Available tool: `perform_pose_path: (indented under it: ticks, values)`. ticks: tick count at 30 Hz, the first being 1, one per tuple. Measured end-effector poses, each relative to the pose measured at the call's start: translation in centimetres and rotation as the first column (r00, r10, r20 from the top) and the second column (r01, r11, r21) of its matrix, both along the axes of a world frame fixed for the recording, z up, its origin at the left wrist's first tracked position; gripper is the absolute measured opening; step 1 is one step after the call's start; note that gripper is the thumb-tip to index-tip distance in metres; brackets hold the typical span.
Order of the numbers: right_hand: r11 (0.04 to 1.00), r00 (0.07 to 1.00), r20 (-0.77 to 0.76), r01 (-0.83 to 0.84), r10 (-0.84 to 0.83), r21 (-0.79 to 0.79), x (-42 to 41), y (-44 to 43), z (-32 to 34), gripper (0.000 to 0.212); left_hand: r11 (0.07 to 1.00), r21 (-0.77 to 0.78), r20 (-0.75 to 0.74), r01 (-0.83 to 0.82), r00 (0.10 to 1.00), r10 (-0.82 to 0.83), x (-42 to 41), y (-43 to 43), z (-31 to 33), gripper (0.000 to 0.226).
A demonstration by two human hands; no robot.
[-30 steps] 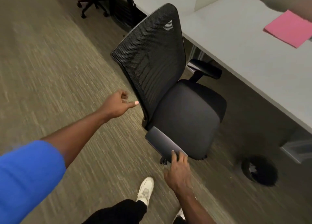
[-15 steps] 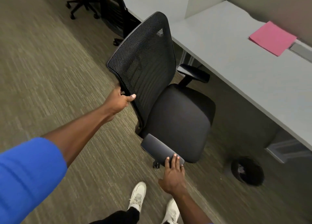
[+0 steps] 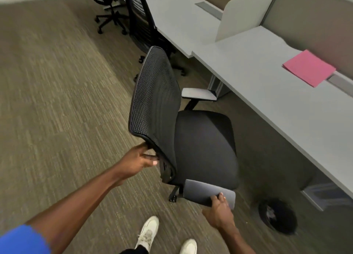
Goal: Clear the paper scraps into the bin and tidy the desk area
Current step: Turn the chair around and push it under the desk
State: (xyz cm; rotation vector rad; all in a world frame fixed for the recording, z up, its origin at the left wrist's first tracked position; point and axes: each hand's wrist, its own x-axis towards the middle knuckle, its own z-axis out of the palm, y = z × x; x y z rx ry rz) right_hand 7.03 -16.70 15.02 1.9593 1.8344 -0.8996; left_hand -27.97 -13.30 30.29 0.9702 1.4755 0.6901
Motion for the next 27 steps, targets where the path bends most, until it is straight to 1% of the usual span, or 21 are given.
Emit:
perform_pose_path:
  ticks: [2,4,6,7,8,10,12,14,16,18,19,20,21,22,24,25,27]
  values:
    - [0.999,0.998,-0.057,0.017,-0.015,0.045,-0.3,0.4,1.3,0.08,0.999,-0.017,-0.062,-0.046,0.997,0.045,-0.2,-0.9,-0.1,0.059]
    - [0.989,0.984,-0.179,0.044,-0.019,0.139,-1.7,0.5,3.4,0.08,0.99,-0.004,-0.118,-0.138,0.984,0.137,-1.1,-1.3,0.0,0.051]
    - [0.956,0.931,-0.363,0.134,-0.032,0.259,-3.7,0.3,6.0,0.066,0.968,0.024,-0.107,-0.249,0.962,0.25,-2.7,-1.0,0.5,0.038]
    - [0.927,0.889,-0.454,0.21,-0.049,0.311,-4.7,-0.1,7.5,0.059,0.954,0.042,-0.089,-0.296,0.95,0.299,-3.5,-0.6,1.1,0.03]
    - [0.891,0.844,-0.533,0.29,-0.066,0.349,-5.7,-0.5,9.1,0.055,0.942,0.07,-0.078,-0.329,0.939,0.334,-4.4,-0.1,1.7,0.027]
    - [0.821,0.767,-0.639,0.398,-0.055,0.408,-7.3,-1.5,12.6,0.061,0.925,0.174,-0.107,-0.337,0.928,0.358,-6.1,1.1,3.0,0.032]
    - [0.771,0.734,-0.679,0.425,0.014,0.475,-8.5,-2.5,15.8,0.066,0.909,0.293,-0.191,-0.295,0.914,0.358,-7.3,2.8,4.5,0.046]
    - [0.715,0.749,-0.658,0.415,0.082,0.562,-9.4,-3.3,18.2,0.063,0.896,0.371,-0.258,-0.243,0.9,0.351,-7.9,4.5,5.6,0.075]
    - [0.668,0.819,-0.566,0.367,0.099,0.648,-10.0,-3.9,19.8,0.064,0.893,0.406,-0.299,-0.194,0.895,0.331,-7.8,6.3,6.2,0.096]
    - [0.647,0.897,-0.438,0.297,0.064,0.703,-10.1,-4.3,20.5,0.066,0.891,0.424,-0.283,-0.165,0.91,0.304,-7.6,7.9,6.2,0.111]
    - [0.633,0.922,-0.384,0.271,0.046,0.725,-10.0,-4.5,20.6,0.066,0.889,0.431,-0.265,-0.154,0.92,0.288,-7.6,8.5,6.0,0.117]
    - [0.615,0.937,-0.347,0.258,0.027,0.745,-9.9,-4.6,20.6,0.066,0.89,0.439,-0.277,-0.126,0.923,0.267,-7.6,9.1,5.7,0.12]
    - [0.598,0.946,-0.324,0.258,0.004,0.759,-9.8,-4.7,20.5,0.065,0.889,0.453,-0.34,-0.068,0.908,0.243,-7.6,9.6,5.4,0.119]
    - [0.584,0.952,-0.305,0.263,-0.026,0.768,-9.6,-4.7,20.4,0.064,0.88,0.474,-0.442,0.022,0.87,0.217,-7.6,10.0,5.1,0.115]
    - [0.566,0.96,-0.262,0.27,-0.097,0.779,-9.3,-4.5,20.2,0.062,0.829,0.512,-0.626,0.226,0.759,0.179,-7.2,10.5,4.6,0.097]
    - [0.557,0.963,-0.235,0.267,-0.129,0.787,-9.2,-4.3,20.0,0.062,0.793,0.532,-0.672,0.296,0.717,0.183,-6.7,10.5,4.4,0.087]
    - [0.538,0.967,-0.183,0.25,-0.176,0.805,-8.8,-4.0,19.8,0.063,0.708,0.593,-0.707,0.382,0.667,0.233,-5.9,10.4,3.9,0.071]
